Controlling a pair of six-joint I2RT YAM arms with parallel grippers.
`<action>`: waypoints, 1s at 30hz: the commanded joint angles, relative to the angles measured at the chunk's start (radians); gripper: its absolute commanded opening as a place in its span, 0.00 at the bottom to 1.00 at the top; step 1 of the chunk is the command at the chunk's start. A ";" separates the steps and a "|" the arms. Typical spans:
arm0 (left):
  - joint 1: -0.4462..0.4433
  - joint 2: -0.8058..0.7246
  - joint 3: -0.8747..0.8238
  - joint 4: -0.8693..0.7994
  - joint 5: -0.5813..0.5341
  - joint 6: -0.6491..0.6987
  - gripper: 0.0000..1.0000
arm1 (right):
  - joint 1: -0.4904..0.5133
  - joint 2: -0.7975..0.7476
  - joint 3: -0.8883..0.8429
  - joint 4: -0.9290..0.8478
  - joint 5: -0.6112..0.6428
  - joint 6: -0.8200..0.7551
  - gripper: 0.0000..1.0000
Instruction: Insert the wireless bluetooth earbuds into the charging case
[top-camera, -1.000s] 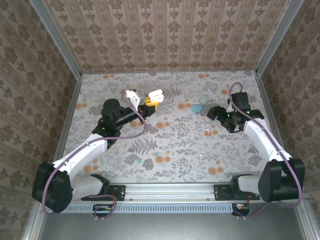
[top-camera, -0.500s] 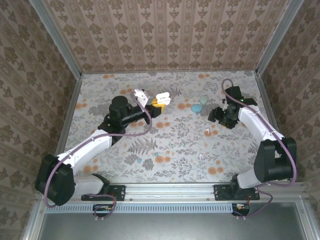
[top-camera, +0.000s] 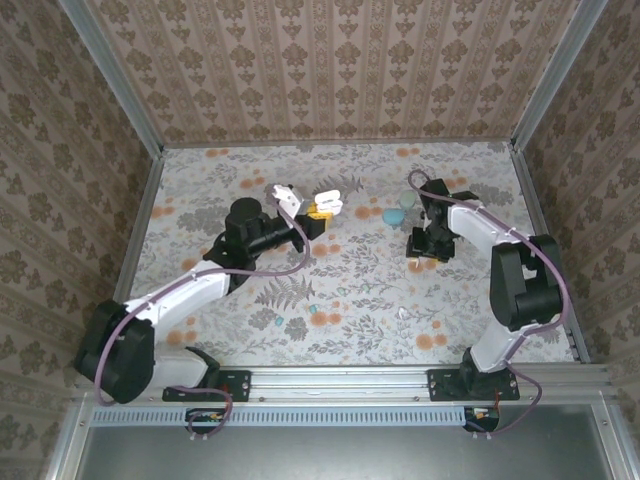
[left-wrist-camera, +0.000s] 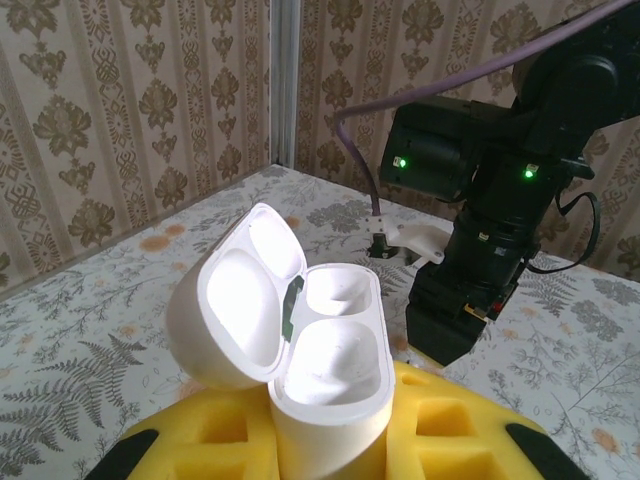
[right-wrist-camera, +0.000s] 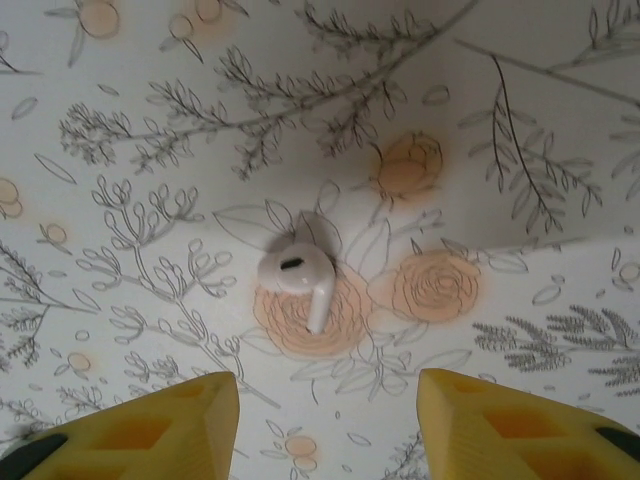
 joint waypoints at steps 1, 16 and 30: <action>-0.006 0.041 0.017 0.088 0.025 -0.035 0.19 | 0.010 0.046 0.053 -0.033 0.062 -0.042 0.51; -0.037 0.045 0.007 0.085 -0.002 -0.052 0.20 | 0.035 0.173 0.099 -0.027 0.070 -0.068 0.45; -0.037 0.038 0.014 0.066 -0.009 -0.047 0.20 | 0.045 0.217 0.127 -0.037 0.088 -0.090 0.39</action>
